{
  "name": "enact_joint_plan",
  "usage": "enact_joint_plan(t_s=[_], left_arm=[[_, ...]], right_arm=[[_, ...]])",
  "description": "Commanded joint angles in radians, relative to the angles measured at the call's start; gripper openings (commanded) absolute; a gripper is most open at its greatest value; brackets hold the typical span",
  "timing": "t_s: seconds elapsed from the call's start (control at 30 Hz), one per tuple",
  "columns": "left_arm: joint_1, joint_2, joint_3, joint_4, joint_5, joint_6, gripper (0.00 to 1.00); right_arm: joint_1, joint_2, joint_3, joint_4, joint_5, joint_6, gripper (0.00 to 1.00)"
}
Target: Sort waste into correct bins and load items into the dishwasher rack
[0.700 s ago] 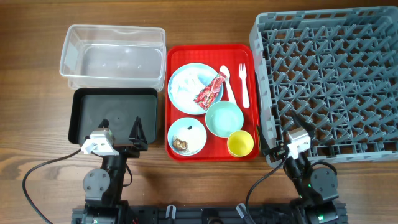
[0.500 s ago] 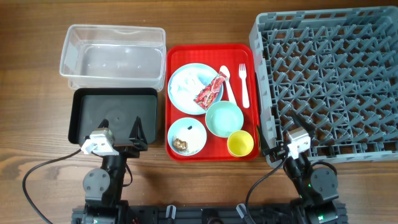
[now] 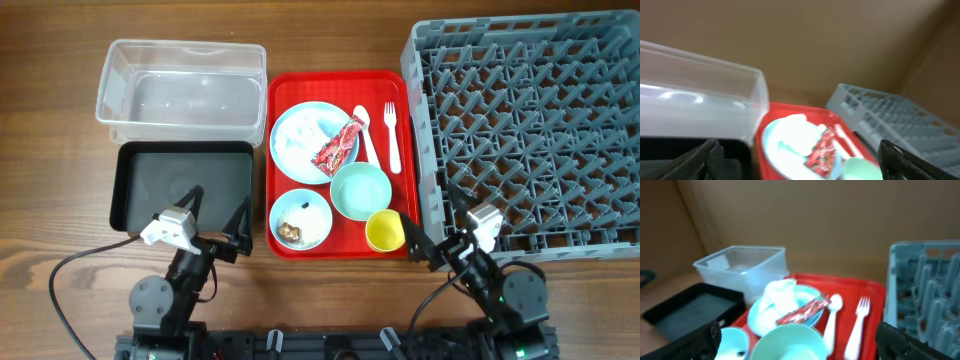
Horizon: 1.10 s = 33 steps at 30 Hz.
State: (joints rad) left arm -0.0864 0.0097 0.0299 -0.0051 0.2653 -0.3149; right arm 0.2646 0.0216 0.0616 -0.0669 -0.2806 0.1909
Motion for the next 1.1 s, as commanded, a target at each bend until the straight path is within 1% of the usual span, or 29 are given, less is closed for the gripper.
enact_joint_plan(t_s=[0.0, 0.03, 0.1, 0.2, 0.23, 0.27, 0.3, 0.4, 0.43, 0.47, 0.5, 0.53, 0.57, 0.6, 0.63, 0.67, 0.73, 0.77, 0.8, 0.83, 0.87, 0.9, 0.97, 1.0, 1.03, 1.07], left_arm=[[0.005, 0.042, 0.169, -0.072, 0.082, -0.063, 1.00], [0.005, 0.097, 0.261, -0.169, 0.082, -0.060, 1.00], [0.005, 0.206, 0.393, -0.297, 0.083, -0.060, 1.00], [0.005, 0.484, 0.699, -0.573, 0.087, -0.059, 1.00], [0.005, 0.598, 0.827, -0.681, 0.107, -0.053, 1.00], [0.005, 0.745, 1.001, -0.822, 0.159, -0.031, 1.00], [0.005, 0.834, 1.106, -0.907, 0.170, -0.030, 1.00], [0.005, 1.033, 1.353, -1.110, 0.193, -0.045, 1.00], [0.005, 1.082, 1.404, -1.149, 0.270, -0.085, 1.00], [0.005, 1.107, 1.412, -1.143, 0.345, -0.082, 1.00], [0.002, 1.130, 1.412, -1.128, 0.388, -0.082, 1.00], [-0.015, 1.156, 1.412, -1.130, 0.392, -0.082, 1.00], [-0.055, 1.189, 1.411, -1.146, 0.387, -0.045, 1.00], [-0.110, 1.220, 1.411, -1.172, 0.340, -0.014, 0.99], [-0.219, 1.270, 1.410, -1.211, 0.207, -0.015, 0.94], [-0.327, 1.317, 1.410, -1.223, 0.085, -0.042, 0.88], [-0.546, 1.433, 1.408, -1.184, -0.109, -0.122, 0.84], [-0.618, 1.492, 1.408, -1.149, -0.142, -0.138, 0.82], [-0.687, 1.578, 1.408, -1.091, -0.145, -0.139, 0.77], [-0.722, 1.642, 1.408, -1.055, -0.144, -0.139, 0.72], [-0.763, 1.739, 1.408, -1.025, -0.118, -0.139, 0.61], [-0.790, 1.790, 1.408, -1.007, -0.082, -0.139, 0.56], [-0.836, 1.842, 1.408, -0.980, -0.086, -0.139, 0.53], [-0.859, 1.861, 1.408, -0.963, -0.119, -0.140, 0.54], [-0.872, 1.881, 1.408, -0.962, -0.186, -0.151, 0.50], [-0.876, 1.903, 1.407, -0.962, -0.220, -0.165, 0.43]], right_arm=[[-0.002, 0.055, 0.170, -0.123, -0.051, 0.060, 1.00], [-0.002, 0.106, 0.241, -0.192, -0.050, 0.043, 1.00], [-0.002, 0.214, 0.363, -0.292, -0.031, 0.039, 1.00], [-0.002, 0.452, 0.599, -0.450, -0.032, 0.011, 1.00], [-0.002, 0.552, 0.703, -0.520, -0.038, 0.011, 1.00], [-0.002, 0.667, 0.838, -0.613, -0.057, 0.015, 1.00], [-0.002, 0.739, 0.927, -0.675, -0.058, 0.014, 1.00], [-0.002, 0.888, 1.092, -0.759, -0.058, 0.019, 1.00], [-0.002, 0.923, 1.120, -0.763, -0.083, 0.018, 1.00], [-0.002, 0.941, 1.127, -0.763, -0.115, 0.018, 1.00], [-0.002, 0.950, 1.127, -0.762, -0.113, 0.019, 1.00], [-0.004, 0.959, 1.127, -0.763, -0.097, 0.026, 1.00], [-0.012, 0.969, 1.127, -0.768, -0.066, 0.075, 1.00], [-0.023, 0.976, 1.127, -0.782, -0.026, 0.110, 1.00], [-0.048, 0.986, 1.127, -0.824, 0.053, 0.161, 1.00], [-0.087, 0.995, 1.127, -0.873, 0.107, 0.207, 1.00], [-0.163, 0.996, 1.127, -0.899, 0.103, 0.208, 1.00], [-0.190, 0.996, 1.127, -0.898, 0.075, 0.209, 1.00], [-0.204, 0.996, 1.127, -0.898, 0.032, 0.208, 1.00], [-0.204, 0.996, 1.127, -0.899, 0.024, 0.203, 1.00], [-0.204, 0.996, 1.127, -0.905, 0.024, 0.203, 1.00], [-0.204, 0.996, 1.127, -0.909, 0.024, 0.203, 1.00], [-0.204, 0.996, 1.126, -0.913, 0.024, 0.203, 1.00], [-0.204, 0.996, 1.126, -0.913, 0.024, 0.203, 1.00], [-0.204, 0.996, 1.126, -0.913, 0.024, 0.203, 1.00], [-0.204, 0.996, 1.126, -0.914, 0.024, 0.203, 1.00]])
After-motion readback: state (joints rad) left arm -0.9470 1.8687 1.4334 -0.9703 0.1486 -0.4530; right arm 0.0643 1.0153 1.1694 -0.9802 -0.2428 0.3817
